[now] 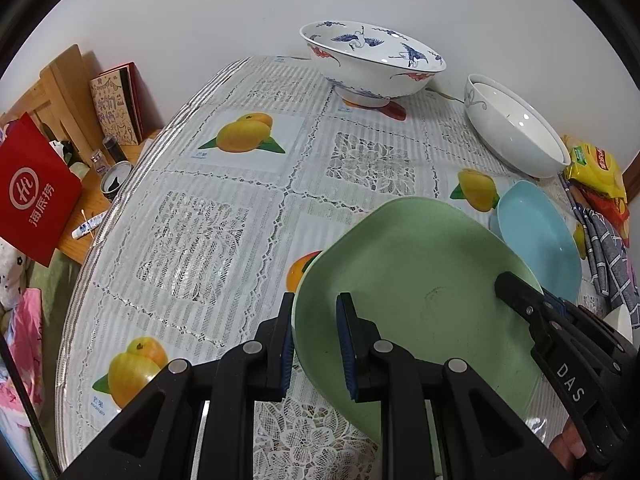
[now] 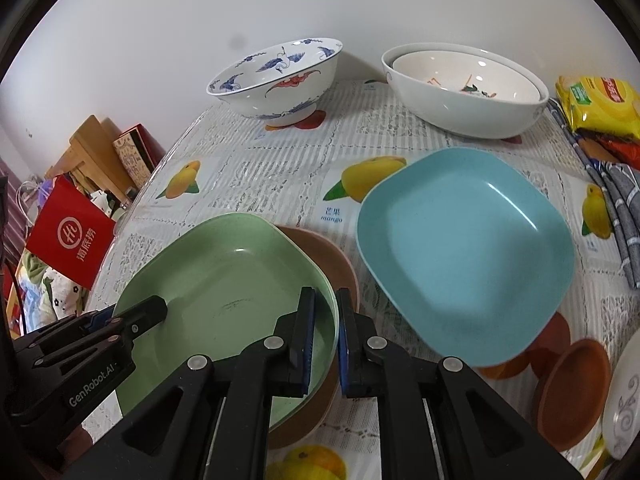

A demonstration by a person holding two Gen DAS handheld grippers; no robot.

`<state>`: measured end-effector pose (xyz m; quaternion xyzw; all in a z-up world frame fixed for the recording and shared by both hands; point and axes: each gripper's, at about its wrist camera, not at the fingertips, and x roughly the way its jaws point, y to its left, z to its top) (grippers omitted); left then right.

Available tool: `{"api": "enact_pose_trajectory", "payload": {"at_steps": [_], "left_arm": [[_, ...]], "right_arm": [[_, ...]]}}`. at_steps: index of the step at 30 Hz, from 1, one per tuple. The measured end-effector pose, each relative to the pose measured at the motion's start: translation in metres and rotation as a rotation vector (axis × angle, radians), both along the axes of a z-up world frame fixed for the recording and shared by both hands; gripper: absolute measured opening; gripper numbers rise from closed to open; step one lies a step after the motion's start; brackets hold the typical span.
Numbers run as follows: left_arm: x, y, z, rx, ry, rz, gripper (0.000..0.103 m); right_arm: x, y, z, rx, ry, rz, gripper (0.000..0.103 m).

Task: Organize plates and bowls
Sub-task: 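Lower the held green plate onto the pink plate with both grippers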

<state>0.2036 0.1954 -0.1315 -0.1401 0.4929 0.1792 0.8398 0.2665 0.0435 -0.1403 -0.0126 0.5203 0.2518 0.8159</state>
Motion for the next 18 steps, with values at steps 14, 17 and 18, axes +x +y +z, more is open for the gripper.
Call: {"api": "enact_pose_trajectory", "payload": {"at_steps": [14,17,18], "left_arm": [[-0.0013,-0.0012,-0.0026,-0.009,-0.017,-0.005,0.019],[-0.0030,-0.0018,-0.0044,-0.024,-0.021,-0.006,0.019],[-0.0034,-0.0023,-0.0052,-0.026,-0.020,-0.007,0.019]], "right_arm": [[0.0024,0.0032,-0.0011,-0.007,-0.025,-0.001,0.017],[-0.0023,-0.0020,0.0026,0.004,-0.019,-0.014,0.018],[-0.0048,-0.0044,0.0038,0.008,-0.017,-0.017,0.018]]}}
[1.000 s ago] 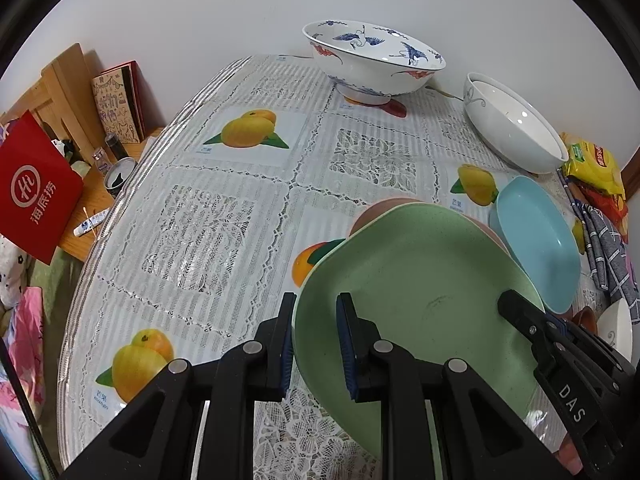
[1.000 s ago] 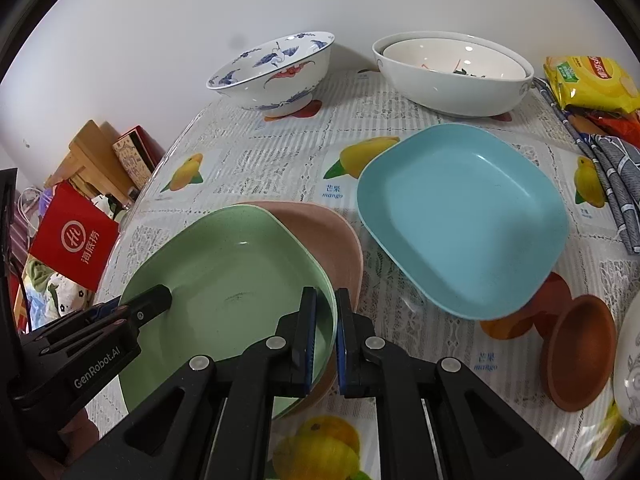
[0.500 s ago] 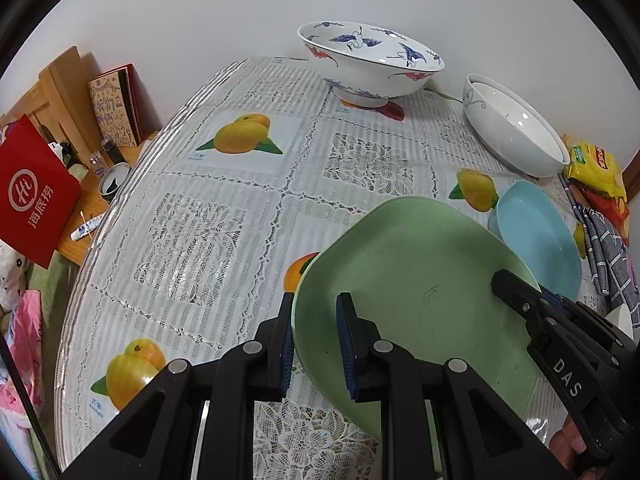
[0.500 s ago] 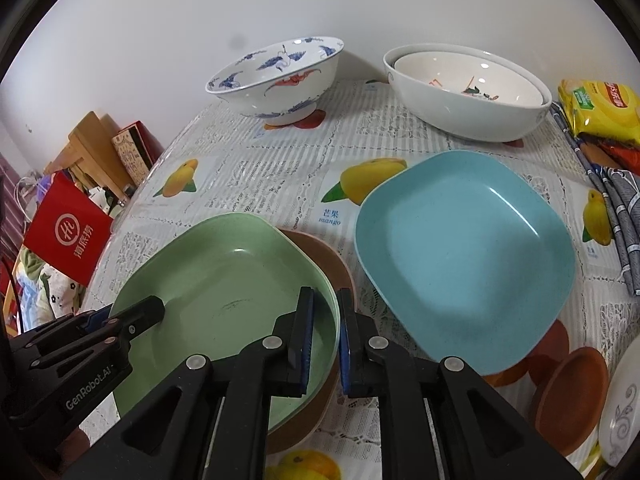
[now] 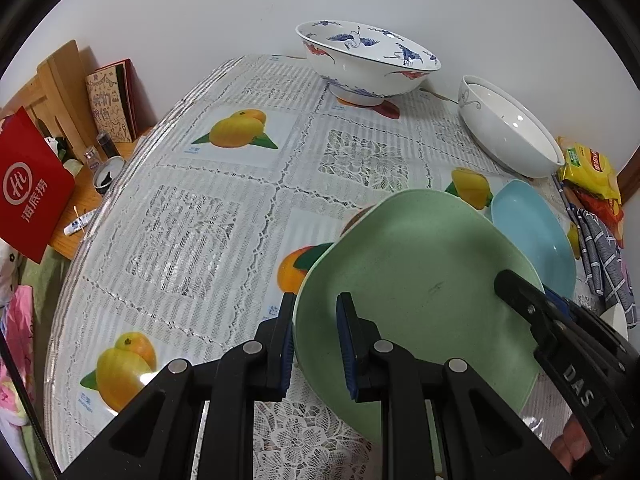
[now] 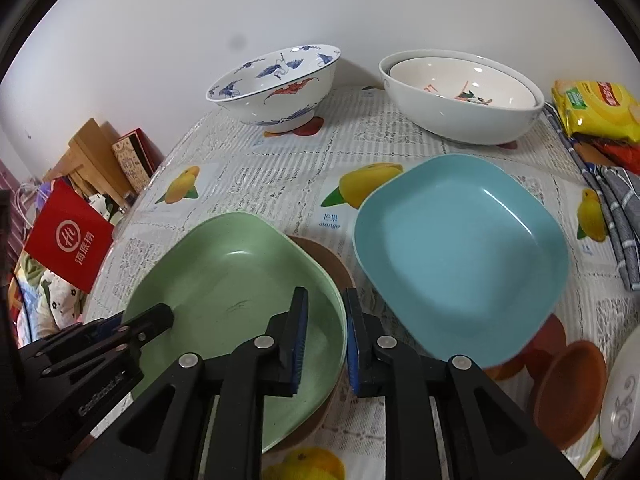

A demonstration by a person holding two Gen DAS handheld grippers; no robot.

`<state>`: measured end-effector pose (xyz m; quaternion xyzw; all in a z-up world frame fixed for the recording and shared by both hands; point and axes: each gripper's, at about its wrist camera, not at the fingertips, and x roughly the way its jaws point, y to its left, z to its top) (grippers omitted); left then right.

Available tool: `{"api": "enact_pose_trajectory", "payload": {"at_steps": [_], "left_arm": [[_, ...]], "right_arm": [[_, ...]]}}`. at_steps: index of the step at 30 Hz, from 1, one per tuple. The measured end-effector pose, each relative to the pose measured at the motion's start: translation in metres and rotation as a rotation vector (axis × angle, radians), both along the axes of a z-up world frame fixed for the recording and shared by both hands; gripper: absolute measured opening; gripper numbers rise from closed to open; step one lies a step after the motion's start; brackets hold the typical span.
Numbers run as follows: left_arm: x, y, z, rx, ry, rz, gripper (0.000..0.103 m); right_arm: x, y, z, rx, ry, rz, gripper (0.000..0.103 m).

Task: Organize plates and bowls
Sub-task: 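Lower the held green plate onto the pink plate with both grippers, then open both grippers to release the green plate and withdraw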

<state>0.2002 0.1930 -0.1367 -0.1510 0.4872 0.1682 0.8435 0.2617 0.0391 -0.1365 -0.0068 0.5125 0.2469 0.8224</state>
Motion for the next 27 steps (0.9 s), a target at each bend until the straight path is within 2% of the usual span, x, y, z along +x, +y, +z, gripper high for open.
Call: {"api": "enact_pose_trajectory", "payload": {"at_steps": [2,11,19,24,27], "left_arm": [[-0.002,0.000,-0.001,0.000,-0.004,0.006,0.019],[-0.001,-0.001,-0.004,-0.021,-0.009,0.001,0.019],[0.000,-0.003,0.001,-0.016,-0.013,-0.035,0.019],[0.001,0.000,0.002,-0.008,0.005,-0.021,0.020],[-0.002,0.002,0.004,0.006,0.014,-0.009,0.024]], "right_arm": [[-0.004,-0.005,0.002,-0.013,-0.001,-0.018,0.022],[-0.025,-0.014,0.001,-0.003,0.049,-0.031,0.023],[-0.010,-0.010,0.003,-0.021,-0.015,-0.055,0.008],[0.003,0.001,0.000,-0.033,-0.015,-0.018,0.010],[0.003,0.001,-0.001,-0.037,-0.026,-0.011,0.013]]}}
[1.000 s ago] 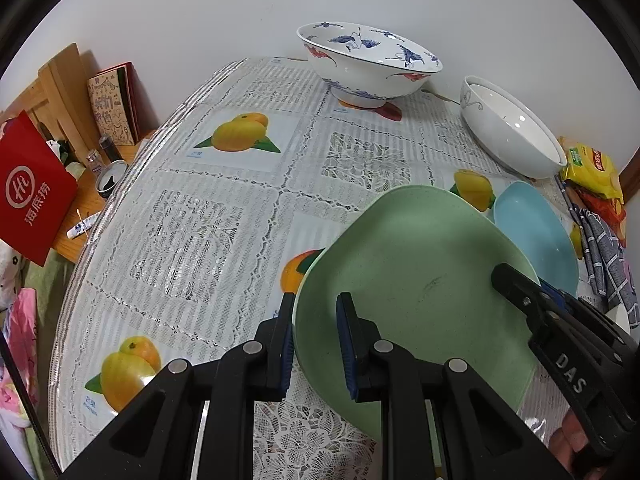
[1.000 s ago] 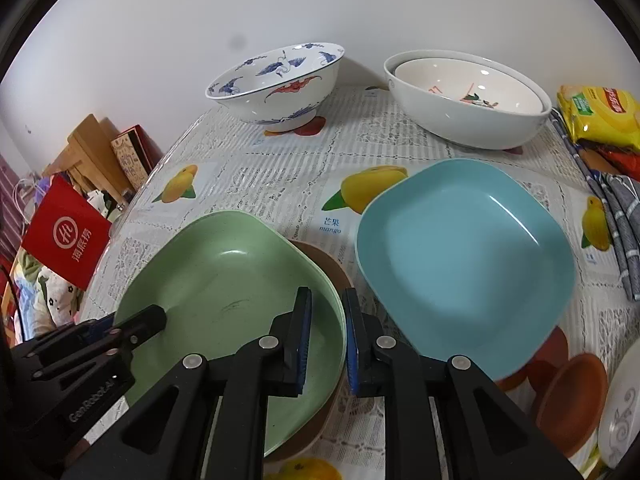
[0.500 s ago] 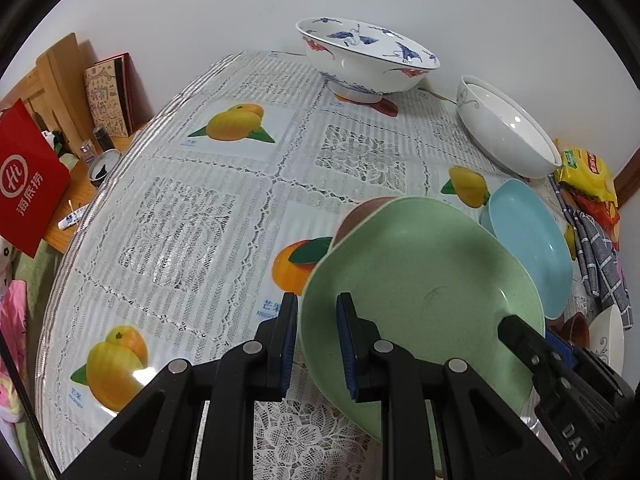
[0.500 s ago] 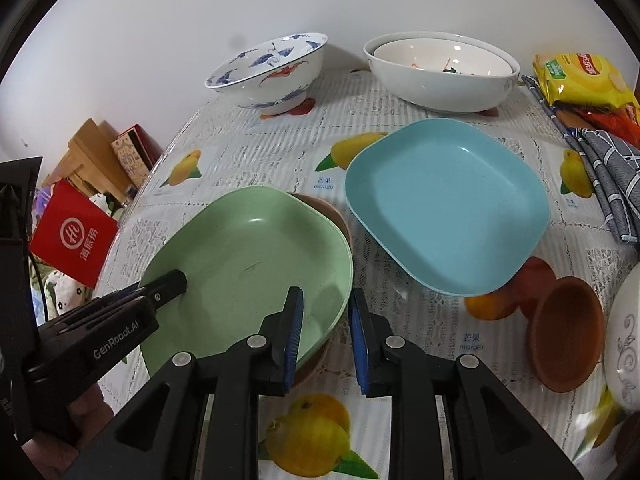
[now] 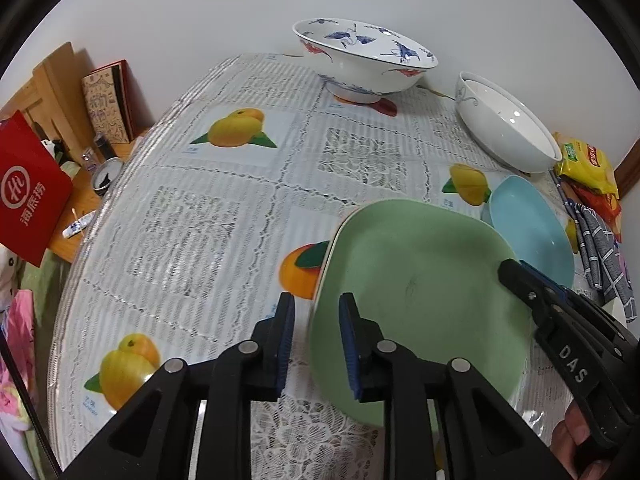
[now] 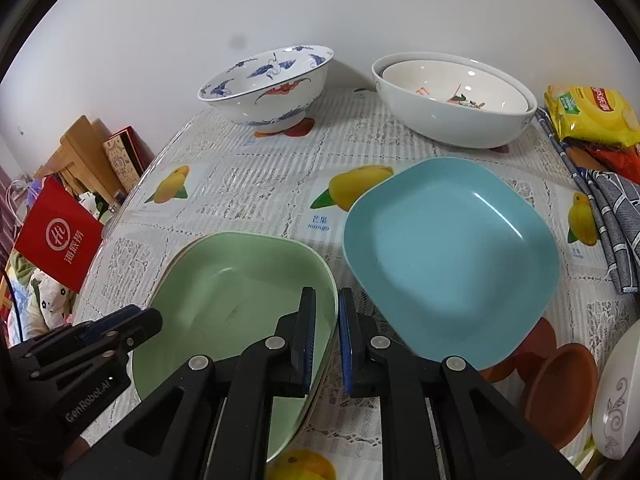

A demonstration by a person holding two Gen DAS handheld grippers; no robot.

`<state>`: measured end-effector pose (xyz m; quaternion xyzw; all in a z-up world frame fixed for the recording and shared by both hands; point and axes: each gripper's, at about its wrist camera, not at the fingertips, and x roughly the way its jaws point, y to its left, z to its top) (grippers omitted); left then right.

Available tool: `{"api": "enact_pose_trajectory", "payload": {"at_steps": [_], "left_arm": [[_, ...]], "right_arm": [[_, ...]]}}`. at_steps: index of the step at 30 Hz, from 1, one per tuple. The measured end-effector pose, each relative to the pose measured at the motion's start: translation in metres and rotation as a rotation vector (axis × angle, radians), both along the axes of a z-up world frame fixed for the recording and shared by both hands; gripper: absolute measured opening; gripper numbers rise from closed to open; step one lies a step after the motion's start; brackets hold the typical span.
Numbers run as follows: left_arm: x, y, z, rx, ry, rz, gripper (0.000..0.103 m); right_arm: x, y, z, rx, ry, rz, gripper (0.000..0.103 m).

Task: Organize plates and bowls
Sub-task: 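Open both grippers to release the green plate and withdraw, then move both grippers to the blue plate rim and close on it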

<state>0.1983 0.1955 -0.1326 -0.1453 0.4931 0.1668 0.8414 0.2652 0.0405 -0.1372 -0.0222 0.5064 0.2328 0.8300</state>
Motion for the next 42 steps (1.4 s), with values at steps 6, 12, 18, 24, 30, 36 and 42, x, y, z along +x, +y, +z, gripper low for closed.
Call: {"api": "enact_pose_trajectory", "payload": {"at_steps": [6,12,18,24,30,36,42], "left_arm": [[-0.010,-0.006,0.018,0.030,-0.025,-0.010,0.027],[-0.020,-0.028,0.042,0.038,-0.066,-0.049,0.031],[-0.030,-0.061,0.070,0.045,-0.118,-0.110,0.034],[-0.036,-0.094,0.097,0.073,-0.172,-0.177,0.046],[-0.038,-0.119,0.117,0.058,-0.220,-0.205,0.048],[-0.038,-0.141,0.122,0.082,-0.230,-0.243,0.048],[-0.026,-0.153,0.120,0.075,-0.198,-0.272,0.048]], "right_arm": [[-0.009,-0.021,0.014,0.033,-0.006,-0.034,0.015],[-0.031,-0.050,0.042,0.012,-0.058,-0.071,0.036],[-0.053,-0.090,0.071,-0.007,-0.110,-0.138,0.049],[-0.070,-0.136,0.102,-0.058,-0.189,-0.219,0.067],[-0.084,-0.176,0.121,-0.121,-0.243,-0.295,0.073],[-0.099,-0.215,0.132,-0.026,-0.272,-0.322,0.073],[-0.095,-0.223,0.134,-0.060,-0.274,-0.326,0.073]]}}
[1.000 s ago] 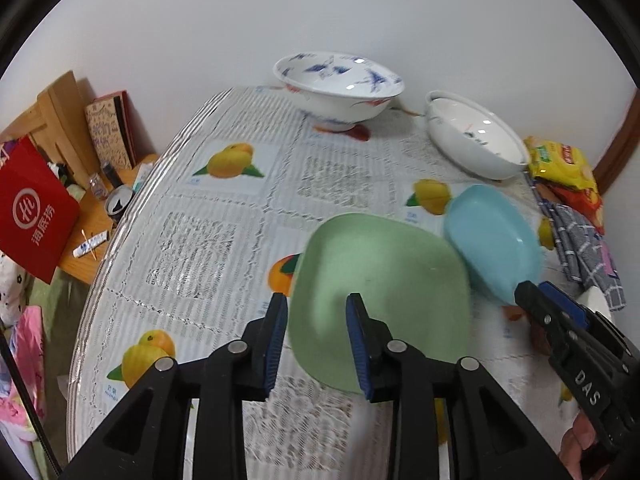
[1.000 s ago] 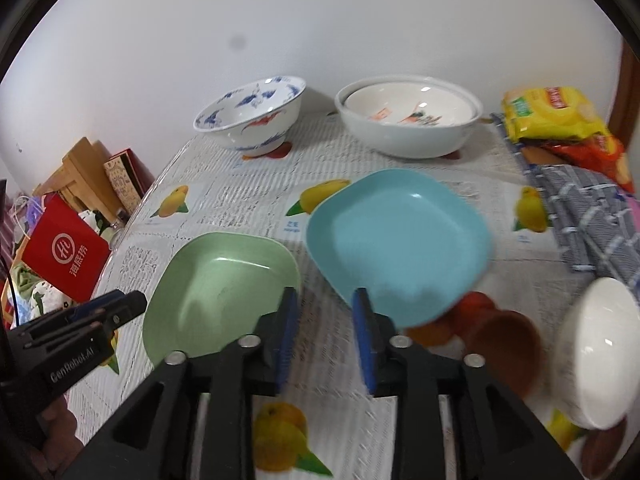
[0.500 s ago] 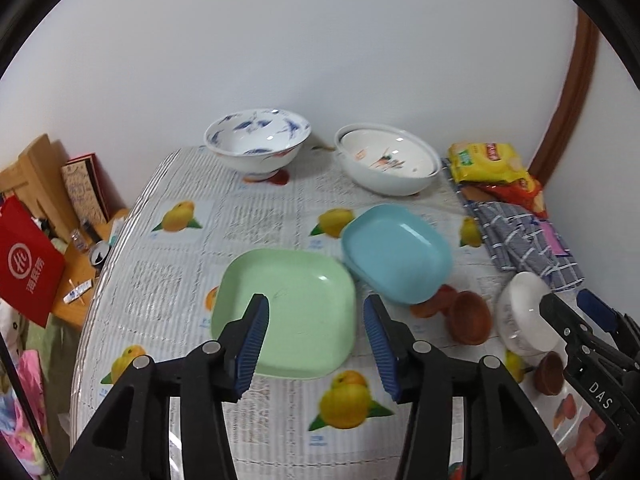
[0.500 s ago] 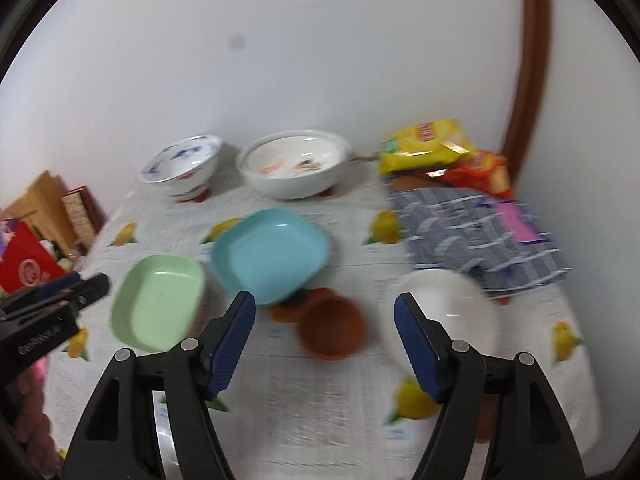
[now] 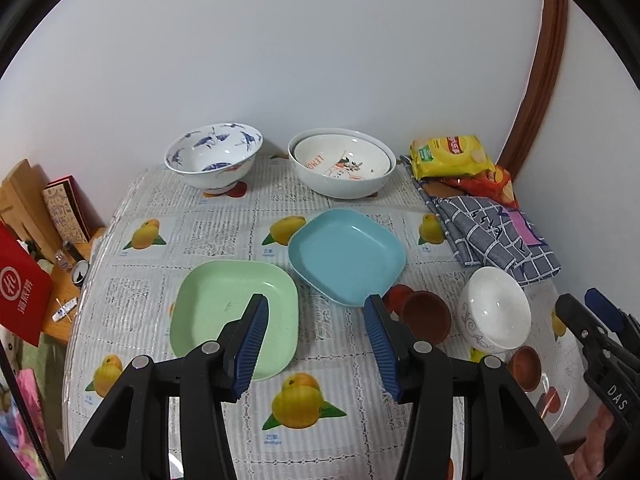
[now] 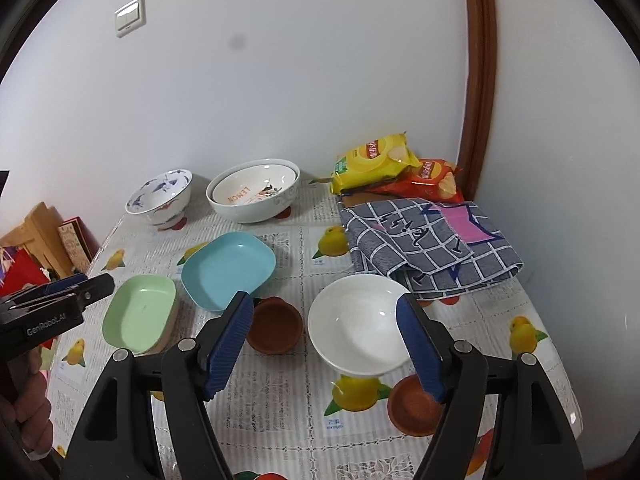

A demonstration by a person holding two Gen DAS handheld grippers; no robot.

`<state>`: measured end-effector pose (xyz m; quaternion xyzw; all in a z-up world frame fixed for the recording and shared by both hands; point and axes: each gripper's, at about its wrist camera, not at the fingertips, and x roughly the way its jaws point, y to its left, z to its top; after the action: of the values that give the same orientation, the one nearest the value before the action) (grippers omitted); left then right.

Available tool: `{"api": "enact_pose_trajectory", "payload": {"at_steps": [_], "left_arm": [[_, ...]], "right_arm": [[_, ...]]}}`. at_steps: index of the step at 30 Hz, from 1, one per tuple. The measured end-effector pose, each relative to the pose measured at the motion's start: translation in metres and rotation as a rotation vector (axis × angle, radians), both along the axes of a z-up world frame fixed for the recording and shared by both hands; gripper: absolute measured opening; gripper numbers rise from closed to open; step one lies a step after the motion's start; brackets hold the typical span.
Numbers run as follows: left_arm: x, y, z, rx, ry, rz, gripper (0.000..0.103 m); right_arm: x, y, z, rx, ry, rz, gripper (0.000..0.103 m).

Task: Organize plates and bowls
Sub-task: 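Move both grippers to the blue plate rim and close on it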

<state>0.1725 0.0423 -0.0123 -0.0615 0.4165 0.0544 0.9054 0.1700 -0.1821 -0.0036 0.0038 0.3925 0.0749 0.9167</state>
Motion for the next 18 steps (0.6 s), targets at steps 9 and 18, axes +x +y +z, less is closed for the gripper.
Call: {"api": "enact_pose_trajectory", "payload": {"at_steps": [9,18], "left_arm": [[0.041,0.016,-0.016,0.008,0.037,0.042,0.048],[0.095,0.039,-0.048,0.002,0.097,0.064,0.048]], "right_arm": [[0.041,0.027,-0.021,0.033,0.078,0.063,0.073],[0.110,0.062,-0.063,0.065,0.150,0.060,0.073]]}}
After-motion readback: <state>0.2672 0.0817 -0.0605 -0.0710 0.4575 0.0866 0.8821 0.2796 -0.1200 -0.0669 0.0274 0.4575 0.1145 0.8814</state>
